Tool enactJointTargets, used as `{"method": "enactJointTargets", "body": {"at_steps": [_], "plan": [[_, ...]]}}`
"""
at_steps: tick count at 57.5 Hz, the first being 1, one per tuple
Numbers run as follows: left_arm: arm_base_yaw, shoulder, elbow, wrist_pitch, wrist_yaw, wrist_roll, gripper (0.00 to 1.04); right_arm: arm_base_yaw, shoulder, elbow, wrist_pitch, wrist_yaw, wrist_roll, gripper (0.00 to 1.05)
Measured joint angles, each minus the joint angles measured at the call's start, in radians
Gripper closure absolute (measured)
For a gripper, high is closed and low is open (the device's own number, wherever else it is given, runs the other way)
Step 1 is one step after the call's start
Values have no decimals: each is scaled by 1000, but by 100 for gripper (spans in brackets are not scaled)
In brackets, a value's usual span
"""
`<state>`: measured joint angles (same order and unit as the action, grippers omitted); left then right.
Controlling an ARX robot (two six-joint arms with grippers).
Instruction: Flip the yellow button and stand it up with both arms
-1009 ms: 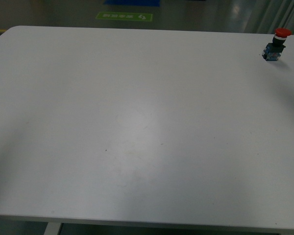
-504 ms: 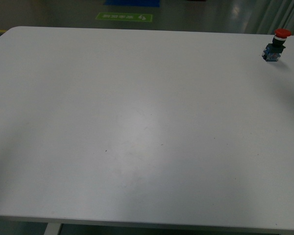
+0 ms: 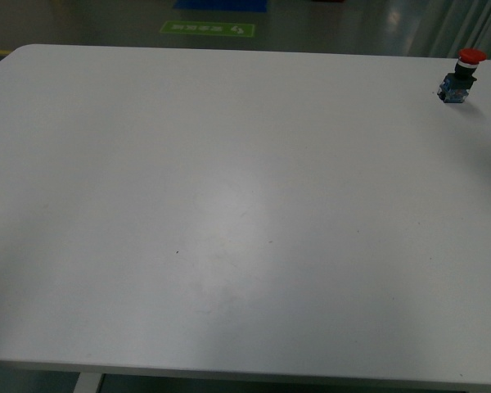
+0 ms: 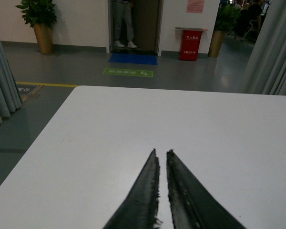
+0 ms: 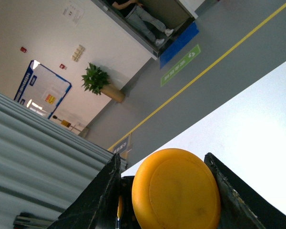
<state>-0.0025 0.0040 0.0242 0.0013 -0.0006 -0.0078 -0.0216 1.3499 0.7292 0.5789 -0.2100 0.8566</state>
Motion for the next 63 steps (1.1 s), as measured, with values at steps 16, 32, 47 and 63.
{"method": "enactJointTargets", "body": {"at_steps": [16, 32, 47, 63], "plan": [[0, 0, 0, 0, 0, 0, 35, 21, 111, 49, 68, 180, -439, 68], [0, 0, 0, 0, 0, 2, 7, -3, 232, 130, 54, 219, -797, 68], [0, 0, 0, 0, 0, 2, 7, -4, 328, 199, 59, 263, -937, 68], [0, 0, 0, 0, 0, 2, 7, 3, 485, 318, 13, 310, -1091, 68]]}}
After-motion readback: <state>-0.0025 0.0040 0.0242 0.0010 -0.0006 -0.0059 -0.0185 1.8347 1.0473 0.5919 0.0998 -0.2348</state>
